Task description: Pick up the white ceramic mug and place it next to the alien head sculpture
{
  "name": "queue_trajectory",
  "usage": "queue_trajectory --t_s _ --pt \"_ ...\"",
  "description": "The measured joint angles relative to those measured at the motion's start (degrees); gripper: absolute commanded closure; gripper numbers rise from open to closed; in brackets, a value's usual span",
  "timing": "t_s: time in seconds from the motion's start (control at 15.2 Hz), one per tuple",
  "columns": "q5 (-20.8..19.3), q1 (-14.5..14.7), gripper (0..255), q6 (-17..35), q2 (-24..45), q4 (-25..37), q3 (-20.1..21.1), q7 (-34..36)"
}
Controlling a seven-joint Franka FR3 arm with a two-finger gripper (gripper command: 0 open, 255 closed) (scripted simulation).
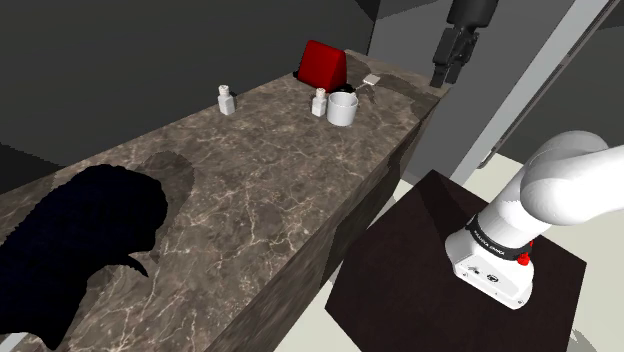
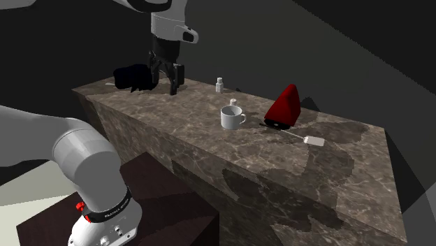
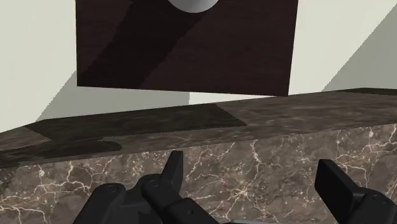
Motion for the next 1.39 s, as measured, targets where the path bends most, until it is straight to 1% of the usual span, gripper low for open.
queue_trajectory --t_s 0.07,0.2,0.73,1.06,1.39 --pt "0.00 0.00 0 0.00 0.00 0.00 0.00 0.00" --pt "-0.16 0.03 0 2.37 1.97 -0.14 0.40 0.15" --pt "-1.68 -0.04 0 16.68 15.81 1.51 2.61 1.57" --pt "-3.17 -0.14 0 24.85 26.17 5.06 3.91 3.35" --pt "-5.40 -0.31 0 30.66 36.62 10.99 4.82 5.64"
